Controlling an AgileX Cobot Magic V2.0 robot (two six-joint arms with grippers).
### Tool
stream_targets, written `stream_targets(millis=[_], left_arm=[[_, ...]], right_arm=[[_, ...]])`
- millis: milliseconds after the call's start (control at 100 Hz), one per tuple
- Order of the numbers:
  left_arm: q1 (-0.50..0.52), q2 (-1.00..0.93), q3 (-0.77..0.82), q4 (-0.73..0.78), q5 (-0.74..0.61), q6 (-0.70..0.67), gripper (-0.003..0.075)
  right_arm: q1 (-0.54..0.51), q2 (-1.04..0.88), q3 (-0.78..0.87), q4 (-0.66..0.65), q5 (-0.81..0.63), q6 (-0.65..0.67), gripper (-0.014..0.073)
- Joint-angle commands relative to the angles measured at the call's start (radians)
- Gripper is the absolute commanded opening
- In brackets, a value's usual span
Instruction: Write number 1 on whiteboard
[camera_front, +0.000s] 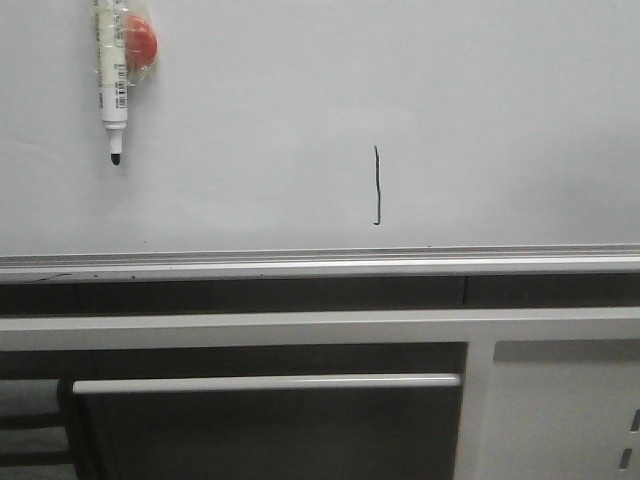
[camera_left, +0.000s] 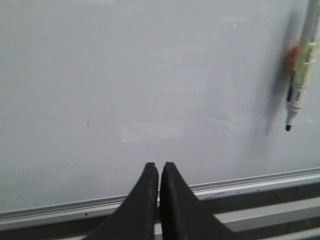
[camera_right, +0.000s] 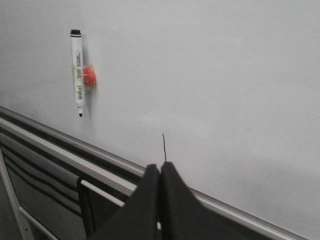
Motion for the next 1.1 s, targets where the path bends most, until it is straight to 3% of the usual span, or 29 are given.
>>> stream_targets(millis=[0,230,1090], left_arm=[[0.063,-0.043,0.014,0.002,-0.047,-0.026,-0.0020],[0.180,-0.120,0.040,-0.028,0.023,-0.026,-0.0020],[0.175,-0.120,0.040,-0.058,0.038,-0.024,-0.0020]], right_arm=[[0.000,0.009,-0.024,0.023,-0.051,-0.003,-0.0050],[0.000,0.009,-0.024,0.023,-0.051,-0.003,-0.0050],[0.000,0.009,-0.024,0.023,-0.050,-0.003,-0.0050]])
